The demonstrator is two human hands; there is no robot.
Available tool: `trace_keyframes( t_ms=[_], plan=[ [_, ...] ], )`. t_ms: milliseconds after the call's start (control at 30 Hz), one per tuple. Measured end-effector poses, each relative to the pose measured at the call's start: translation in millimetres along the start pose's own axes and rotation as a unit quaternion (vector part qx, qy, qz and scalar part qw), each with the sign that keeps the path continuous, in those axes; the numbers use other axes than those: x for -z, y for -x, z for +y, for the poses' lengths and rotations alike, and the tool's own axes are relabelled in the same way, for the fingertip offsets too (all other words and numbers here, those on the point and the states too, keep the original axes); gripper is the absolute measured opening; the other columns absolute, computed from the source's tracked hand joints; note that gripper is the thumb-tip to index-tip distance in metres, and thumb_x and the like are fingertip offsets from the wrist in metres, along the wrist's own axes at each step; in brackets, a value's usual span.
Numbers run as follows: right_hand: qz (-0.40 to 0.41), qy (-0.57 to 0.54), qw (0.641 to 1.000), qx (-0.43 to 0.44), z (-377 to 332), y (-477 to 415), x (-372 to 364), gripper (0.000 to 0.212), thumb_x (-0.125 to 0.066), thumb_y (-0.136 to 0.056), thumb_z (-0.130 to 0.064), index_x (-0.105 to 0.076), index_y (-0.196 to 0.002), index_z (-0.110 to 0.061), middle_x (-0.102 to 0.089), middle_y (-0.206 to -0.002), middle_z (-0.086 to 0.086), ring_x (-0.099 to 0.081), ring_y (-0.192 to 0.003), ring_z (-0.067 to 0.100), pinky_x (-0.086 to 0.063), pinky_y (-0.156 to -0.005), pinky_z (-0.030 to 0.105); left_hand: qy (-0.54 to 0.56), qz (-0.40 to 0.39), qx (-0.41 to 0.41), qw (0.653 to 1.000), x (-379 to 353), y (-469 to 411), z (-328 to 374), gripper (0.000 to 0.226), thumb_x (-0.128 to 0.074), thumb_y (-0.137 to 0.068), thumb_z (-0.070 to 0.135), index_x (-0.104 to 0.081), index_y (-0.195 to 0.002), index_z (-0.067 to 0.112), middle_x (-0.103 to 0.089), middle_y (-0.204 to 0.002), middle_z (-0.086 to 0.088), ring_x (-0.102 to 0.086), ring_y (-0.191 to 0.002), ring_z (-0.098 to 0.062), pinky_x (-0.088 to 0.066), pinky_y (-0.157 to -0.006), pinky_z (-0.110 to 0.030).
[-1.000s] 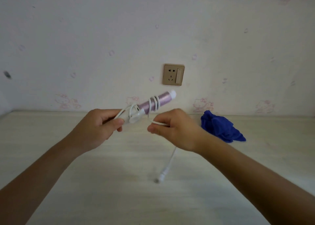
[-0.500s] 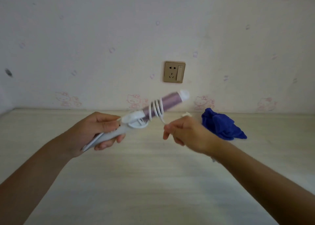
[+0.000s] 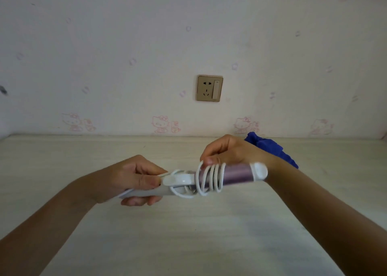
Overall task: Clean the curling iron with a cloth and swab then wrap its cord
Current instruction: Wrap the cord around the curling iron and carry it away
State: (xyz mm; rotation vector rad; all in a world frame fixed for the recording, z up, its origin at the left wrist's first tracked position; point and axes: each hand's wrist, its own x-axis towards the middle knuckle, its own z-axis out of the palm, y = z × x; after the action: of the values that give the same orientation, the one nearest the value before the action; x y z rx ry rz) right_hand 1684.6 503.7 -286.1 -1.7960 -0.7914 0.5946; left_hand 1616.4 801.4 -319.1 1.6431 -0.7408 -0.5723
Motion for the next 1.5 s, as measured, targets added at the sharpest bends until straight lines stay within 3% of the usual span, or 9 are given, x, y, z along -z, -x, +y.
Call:
trace_keyframes(
  t_ms=[100,233,400,467,667,967,1233,1400,1500],
  plan=[
    [0.134,-0.102,0.986,0.004,20.2,1.0,-13.3,0.009,-0.066,-0.08,-0.013,-0.07,-0.072,-0.015,-0.057,-0.063,0.01,-0.046,-0.055,0.023,-0.038,-0.049,0.029,0.098,0.099,-0.054,0.989,-16.8,-13.1,-20.2,0.03,-0.054,-0.098,0.024,-0.072,-0.104,0.001,-0.064,-0.076,-0.015,-0.046,-0.041,-0.009,-0.037,-0.041,-0.018],
    [0.309,-0.131,0.941,0.044,32.5,-2.4,-39.9,0.038,-0.053,-0.094,-0.006,-0.077,-0.076,-0.029,-0.066,-0.066,-0.003,-0.058,-0.057,0.01,-0.051,-0.054,0.023,0.063,0.276,-0.06,0.957,-39.2,-40.6,-42.3,0.036,-0.059,-0.092,0.035,-0.068,-0.096,0.001,-0.063,-0.075,-0.018,-0.044,-0.043,-0.017,-0.034,-0.041,-0.023],
    [0.342,-0.205,0.916,0.043,44.7,-5.6,-79.0,0.019,-0.064,-0.095,-0.027,-0.071,-0.109,-0.036,-0.077,-0.1,-0.004,-0.075,-0.088,0.013,-0.065,-0.077,0.037,0.002,0.398,-0.059,0.916,-81.7,-72.9,-55.5,0.027,-0.053,-0.1,0.033,-0.069,-0.091,0.013,-0.06,-0.076,-0.026,-0.047,-0.045,-0.023,-0.036,-0.04,-0.029],
    [0.359,-0.205,0.909,0.043,51.3,-8.7,-91.7,0.036,-0.073,-0.089,-0.033,-0.064,-0.123,-0.04,-0.074,-0.102,-0.002,-0.076,-0.09,0.019,-0.065,-0.073,0.037,-0.033,0.426,-0.042,0.903,-99.7,-82.2,-56.3,0.021,-0.051,-0.106,0.037,-0.069,-0.103,0.026,-0.064,-0.074,-0.016,-0.052,-0.045,-0.021,-0.043,-0.04,-0.031],
    [0.422,-0.107,0.9,0.033,64.9,9.9,-90.6,0.033,-0.066,-0.087,-0.022,-0.069,-0.118,-0.033,-0.069,-0.08,-0.002,-0.063,-0.065,0.008,-0.055,-0.061,0.023,-0.135,0.399,0.033,0.906,-122.3,-70.2,-52.0,0.053,-0.058,-0.09,0.065,-0.055,-0.132,0.033,-0.073,-0.097,0.015,-0.074,-0.075,-0.012,-0.058,-0.067,-0.029],
    [0.372,0.125,0.908,-0.148,88.6,106.6,-89.5,0.052,-0.075,-0.081,-0.04,-0.055,-0.123,-0.061,-0.072,-0.082,-0.014,-0.065,-0.067,0.001,-0.049,-0.055,0.015,-0.336,0.394,0.132,0.845,-134.9,46.3,-71.8,0.068,-0.053,-0.079,0.076,-0.055,-0.133,0.034,-0.054,-0.128,0.023,-0.049,-0.124,0.0,-0.042,-0.105,-0.032],
    [0.334,0.175,0.91,-0.171,88.2,127.9,-99.8,0.053,-0.074,-0.086,-0.041,-0.056,-0.135,-0.051,-0.075,-0.096,-0.007,-0.071,-0.086,0.019,-0.061,-0.084,0.05,-0.489,0.317,0.2,0.788,-163.4,71.1,-84.9,0.085,-0.048,-0.08,0.075,-0.054,-0.141,0.016,-0.049,-0.151,0.001,-0.04,-0.144,-0.024,-0.028,-0.12,-0.05],
    [0.3,0.164,0.925,-0.167,99.8,125.0,-90.1,0.075,-0.075,-0.075,-0.061,-0.047,-0.144,-0.055,-0.064,-0.111,-0.034,-0.061,-0.098,-0.014,-0.046,-0.078,0.019,-0.473,0.313,0.247,0.786,-169.3,70.0,-84.4,0.091,-0.044,-0.081,0.078,-0.045,-0.151,0.021,-0.036,-0.163,0.004,-0.023,-0.155,-0.018,-0.016,-0.125,-0.051],
    [0.316,0.169,0.922,-0.149,107.7,128.2,-90.4,0.073,-0.075,-0.071,-0.071,-0.05,-0.139,-0.061,-0.065,-0.111,-0.039,-0.061,-0.098,-0.017,-0.05,-0.072,0.02,-0.475,0.303,0.256,0.785,-169.5,68.3,-86.0,0.091,-0.049,-0.08,0.076,-0.045,-0.151,0.018,-0.037,-0.162,0.002,-0.025,-0.155,-0.02,-0.018,-0.124,-0.054]
  ],
)
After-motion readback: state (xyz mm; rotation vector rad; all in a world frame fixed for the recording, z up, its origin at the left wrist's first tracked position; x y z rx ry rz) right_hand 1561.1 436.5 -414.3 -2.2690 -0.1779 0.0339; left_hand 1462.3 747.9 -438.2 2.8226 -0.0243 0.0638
